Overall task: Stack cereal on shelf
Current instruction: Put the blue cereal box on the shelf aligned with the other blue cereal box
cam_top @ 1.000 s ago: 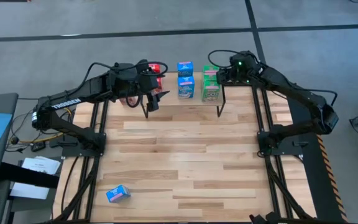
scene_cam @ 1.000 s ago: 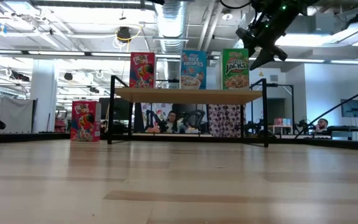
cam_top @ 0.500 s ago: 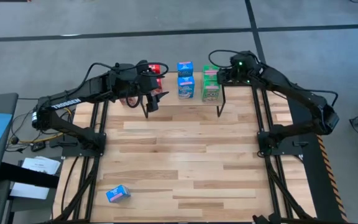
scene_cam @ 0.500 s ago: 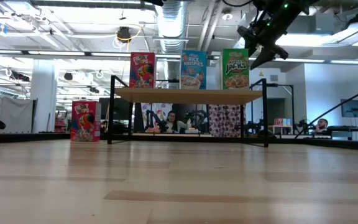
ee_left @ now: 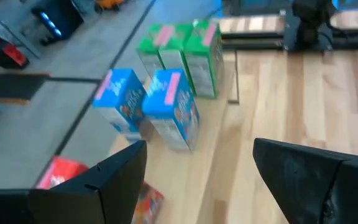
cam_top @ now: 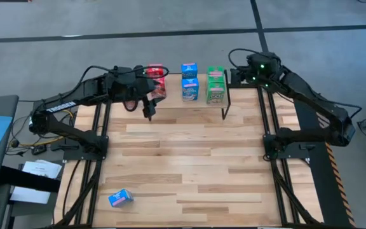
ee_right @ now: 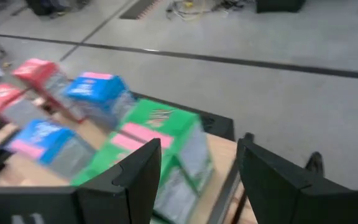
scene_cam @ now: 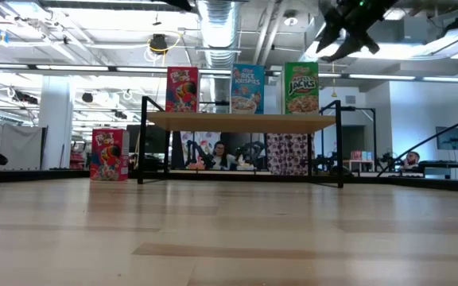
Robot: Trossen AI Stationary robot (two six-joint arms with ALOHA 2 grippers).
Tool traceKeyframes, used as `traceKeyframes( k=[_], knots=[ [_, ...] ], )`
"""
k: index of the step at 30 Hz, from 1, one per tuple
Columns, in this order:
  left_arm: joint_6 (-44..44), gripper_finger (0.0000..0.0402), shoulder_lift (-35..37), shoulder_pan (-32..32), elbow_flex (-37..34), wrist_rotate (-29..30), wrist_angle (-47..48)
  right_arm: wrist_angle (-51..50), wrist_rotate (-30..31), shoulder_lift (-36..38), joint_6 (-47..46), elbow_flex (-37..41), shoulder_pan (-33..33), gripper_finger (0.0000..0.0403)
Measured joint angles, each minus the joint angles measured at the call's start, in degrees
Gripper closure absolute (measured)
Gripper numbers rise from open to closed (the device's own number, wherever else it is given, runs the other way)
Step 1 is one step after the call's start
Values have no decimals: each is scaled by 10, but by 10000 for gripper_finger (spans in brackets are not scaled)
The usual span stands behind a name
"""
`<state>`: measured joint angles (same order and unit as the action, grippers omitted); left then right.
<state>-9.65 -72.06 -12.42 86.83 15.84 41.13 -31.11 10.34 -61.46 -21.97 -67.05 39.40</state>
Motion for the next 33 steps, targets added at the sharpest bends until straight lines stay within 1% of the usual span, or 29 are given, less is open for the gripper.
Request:
traceKeyframes(
  k=[5,10,15,18,22,25,30,33],
  knots=[
    [39,116,22,19,0,0,36,0,0,21,0,0,-23,168],
    [85,116,44,44,0,-2,41,-1,0,32,0,0,-46,168],
    [142,116,64,55,0,-51,47,0,0,35,0,0,-73,168],
    [166,116,75,55,0,-54,50,0,0,35,0,0,-86,168],
    [162,116,89,55,0,-66,56,-1,0,33,0,0,-99,168],
    [162,116,96,55,0,-112,56,-1,-1,33,0,0,-103,168],
    [155,116,95,62,0,-245,63,-1,-1,34,0,0,-114,168],
    [157,116,90,72,0,-294,62,-1,0,34,-1,0,-122,168]
  ],
)
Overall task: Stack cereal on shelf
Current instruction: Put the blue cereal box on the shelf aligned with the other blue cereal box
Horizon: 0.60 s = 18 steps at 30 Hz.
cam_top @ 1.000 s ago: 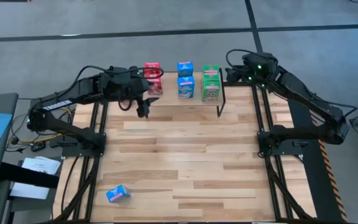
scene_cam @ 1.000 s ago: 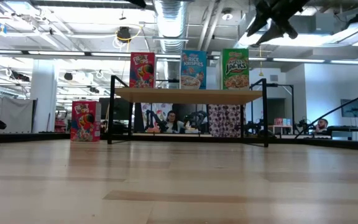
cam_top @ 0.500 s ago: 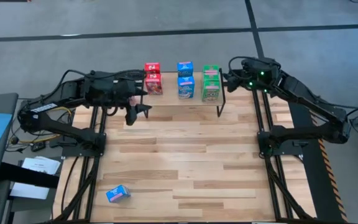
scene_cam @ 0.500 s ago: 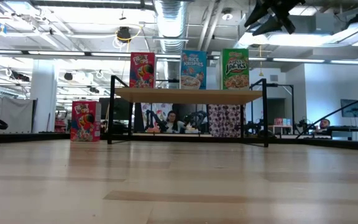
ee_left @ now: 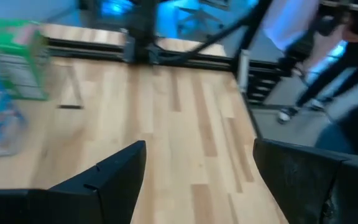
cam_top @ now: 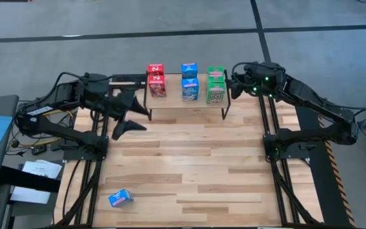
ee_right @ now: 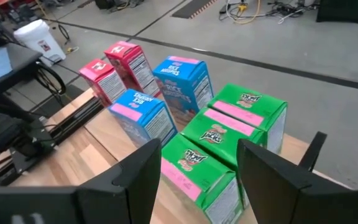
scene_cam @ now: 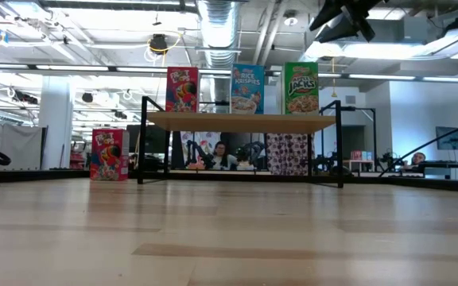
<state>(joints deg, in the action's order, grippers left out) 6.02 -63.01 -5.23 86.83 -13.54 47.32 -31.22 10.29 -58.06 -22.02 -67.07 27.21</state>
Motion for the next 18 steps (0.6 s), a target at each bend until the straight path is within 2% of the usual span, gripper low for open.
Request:
traceKeyframes(
  k=[7,12,18],
  knots=[
    [10,116,3,15,0,-8,-3,0,0,0,-5,0,-19,168],
    [14,116,4,25,0,-14,-5,0,0,0,-49,0,-30,168],
    [59,116,-1,41,0,-23,0,2,0,0,-67,0,-42,168]
  ],
)
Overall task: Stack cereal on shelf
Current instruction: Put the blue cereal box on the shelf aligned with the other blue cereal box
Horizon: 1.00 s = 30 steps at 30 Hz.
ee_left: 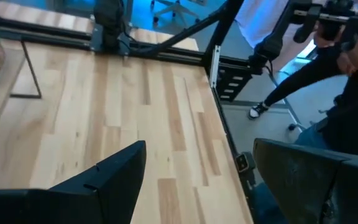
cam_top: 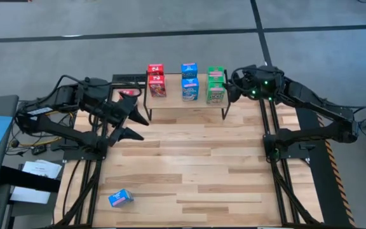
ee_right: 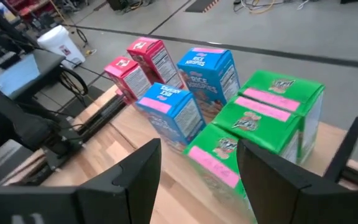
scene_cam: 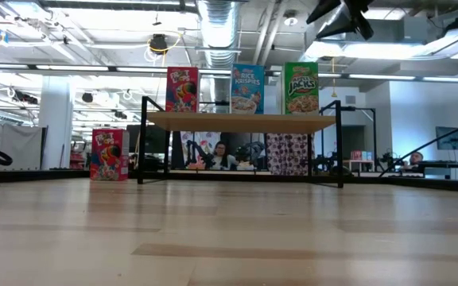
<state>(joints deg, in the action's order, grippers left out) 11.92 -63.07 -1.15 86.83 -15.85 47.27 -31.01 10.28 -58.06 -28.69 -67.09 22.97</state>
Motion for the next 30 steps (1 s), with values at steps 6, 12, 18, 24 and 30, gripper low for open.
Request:
traceKeyframes(
  k=[6,12,18,24,30],
  knots=[
    [-24,116,-3,12,0,2,-4,0,0,0,-19,0,-17,168],
    [-29,116,-3,22,0,16,-17,0,0,0,-19,0,-39,168],
    [-21,116,-3,41,0,52,-19,0,0,0,-19,0,-58,168],
    [-20,116,-8,44,0,56,-35,-1,0,0,-19,0,-63,168],
    [-50,115,-7,73,0,9,-63,-2,0,0,-17,0,-63,168]
  ],
)
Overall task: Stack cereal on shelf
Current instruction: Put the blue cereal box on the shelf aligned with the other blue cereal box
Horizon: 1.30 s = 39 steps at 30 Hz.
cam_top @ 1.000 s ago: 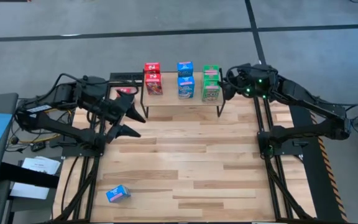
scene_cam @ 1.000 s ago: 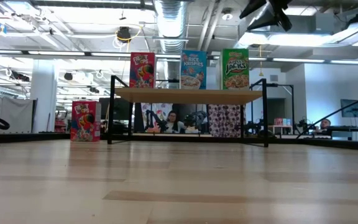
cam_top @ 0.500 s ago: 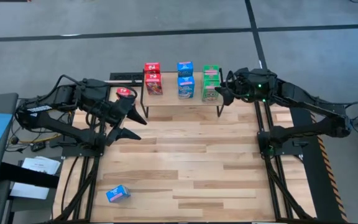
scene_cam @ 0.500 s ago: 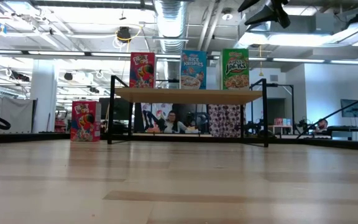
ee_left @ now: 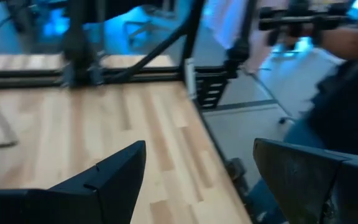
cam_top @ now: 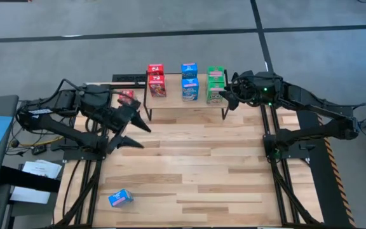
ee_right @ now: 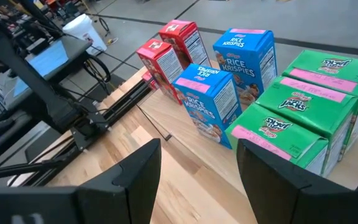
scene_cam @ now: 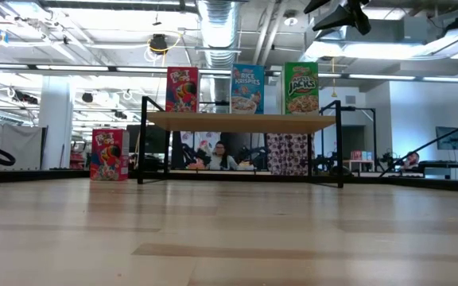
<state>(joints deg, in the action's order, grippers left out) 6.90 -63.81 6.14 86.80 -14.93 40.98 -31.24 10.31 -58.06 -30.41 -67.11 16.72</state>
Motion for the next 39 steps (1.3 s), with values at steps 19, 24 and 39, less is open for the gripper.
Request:
traceKeyframes(
  k=[19,24,39],
  knots=[
    [285,115,0,132,0,112,152,-1,0,-7,-16,0,-3,168],
    [401,115,0,189,0,177,228,-6,0,-16,-29,0,-5,168],
    [632,116,-27,343,0,302,339,-20,-1,-20,-32,0,-59,168]
  ],
)
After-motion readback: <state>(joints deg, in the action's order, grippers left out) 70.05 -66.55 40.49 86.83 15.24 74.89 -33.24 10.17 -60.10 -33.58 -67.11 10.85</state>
